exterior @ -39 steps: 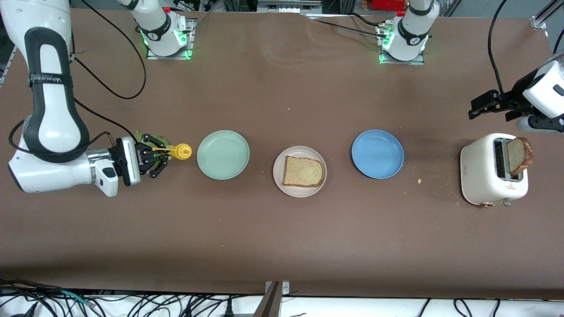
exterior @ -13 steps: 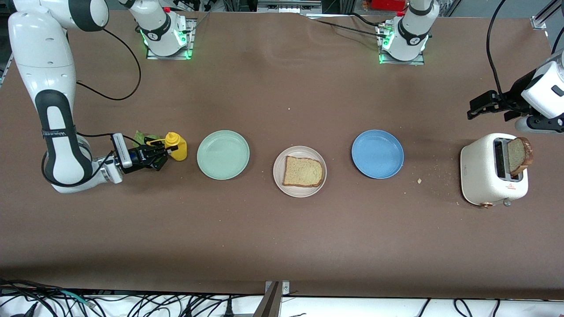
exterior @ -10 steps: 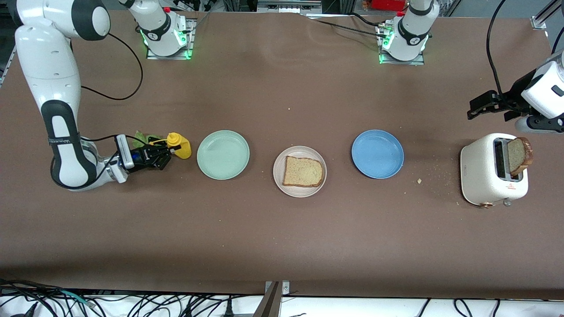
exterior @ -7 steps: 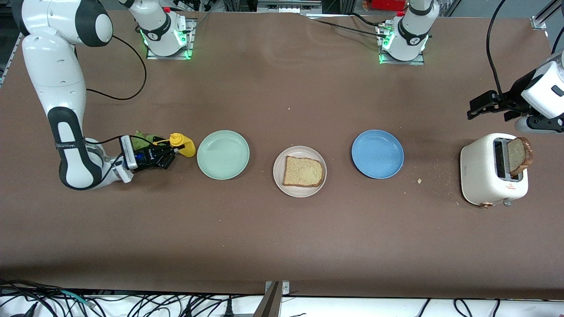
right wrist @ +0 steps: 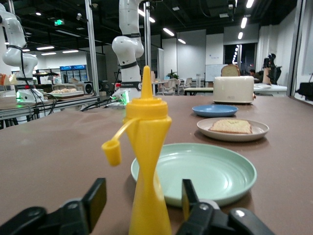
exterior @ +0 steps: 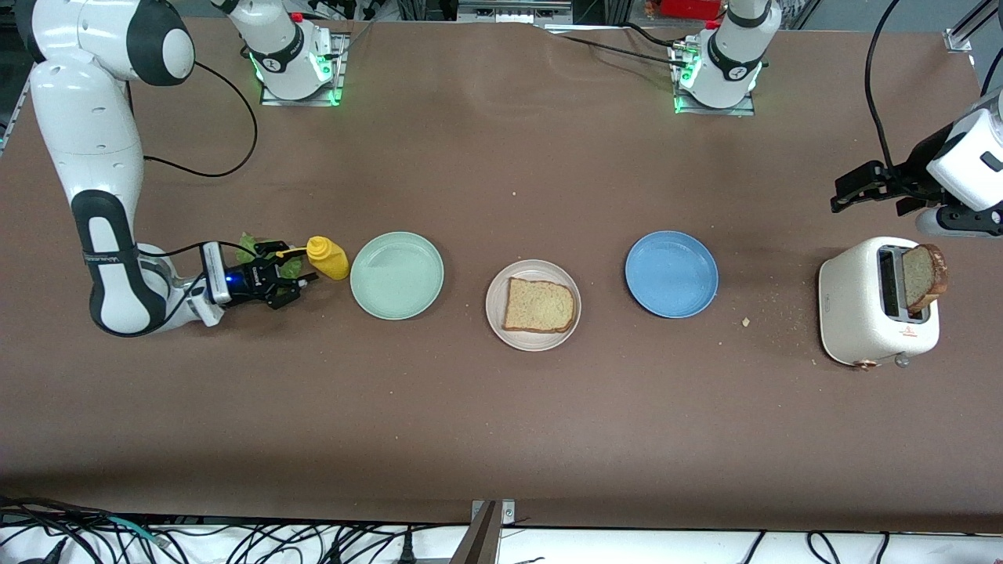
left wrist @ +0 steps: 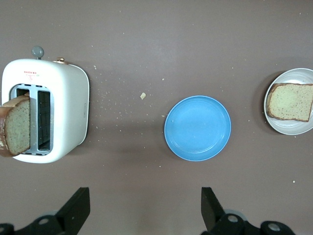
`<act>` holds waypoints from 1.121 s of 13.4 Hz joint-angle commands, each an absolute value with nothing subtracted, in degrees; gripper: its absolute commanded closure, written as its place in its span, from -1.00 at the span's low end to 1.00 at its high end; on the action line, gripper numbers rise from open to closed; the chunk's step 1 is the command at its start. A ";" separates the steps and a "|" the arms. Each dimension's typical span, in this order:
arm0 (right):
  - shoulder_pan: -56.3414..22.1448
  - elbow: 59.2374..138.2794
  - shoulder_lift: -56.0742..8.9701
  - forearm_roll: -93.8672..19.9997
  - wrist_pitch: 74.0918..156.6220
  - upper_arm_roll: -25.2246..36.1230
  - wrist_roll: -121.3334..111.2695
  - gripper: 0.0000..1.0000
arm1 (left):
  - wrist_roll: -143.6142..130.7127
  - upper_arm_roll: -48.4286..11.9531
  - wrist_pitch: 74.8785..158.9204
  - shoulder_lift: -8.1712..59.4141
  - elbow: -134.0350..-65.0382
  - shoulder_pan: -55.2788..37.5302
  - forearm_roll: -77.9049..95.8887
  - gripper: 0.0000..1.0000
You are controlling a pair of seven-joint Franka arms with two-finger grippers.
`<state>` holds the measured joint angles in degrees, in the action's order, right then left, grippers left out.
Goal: Make sandwich in beige plate with both arms
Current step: 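Open the right gripper to release the mustard and raise it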
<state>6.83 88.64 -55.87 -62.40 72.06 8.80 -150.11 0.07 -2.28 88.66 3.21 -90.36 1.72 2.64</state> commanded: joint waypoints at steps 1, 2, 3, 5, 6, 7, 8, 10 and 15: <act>6.94 88.07 -53.36 -59.95 71.37 11.59 -144.87 -1.00 | -0.88 -2.55 89.47 2.46 -91.32 1.41 0.62 -1.00; 6.86 87.98 -51.70 -58.29 71.45 12.73 -141.80 -1.00 | -0.88 -2.55 89.47 2.37 -91.32 1.49 0.62 -1.00; 6.59 87.63 -50.29 -56.79 71.46 13.44 -138.37 -1.00 | -0.88 -2.55 89.47 2.46 -91.32 1.41 0.62 -1.00; 6.59 87.63 -47.30 -53.81 71.54 14.15 -131.34 -1.00 | -0.88 -2.55 89.47 2.37 -91.32 1.41 0.62 -1.00; 6.59 87.63 -45.89 -52.57 71.72 14.59 -127.22 -1.00 | -0.88 -2.55 89.47 2.46 -91.32 1.41 0.62 -1.00; 6.50 87.63 -44.31 -51.08 72.07 14.85 -123.18 -1.00 | -0.88 -2.55 89.47 2.46 -91.32 1.41 0.62 -1.00; 6.50 87.63 -42.56 -49.06 73.03 14.85 -118.70 -1.00 | -0.88 -2.55 89.47 2.46 -91.32 1.41 0.62 -1.00; 5.72 87.63 -38.25 -44.67 74.61 14.85 -107.89 -1.00 | -0.88 -2.55 89.47 2.46 -91.32 1.41 0.62 -1.00; 3.17 87.80 -32.44 -34.29 81.55 14.85 -88.72 -1.00 | -0.88 -2.55 89.47 2.55 -91.32 1.41 0.62 -1.00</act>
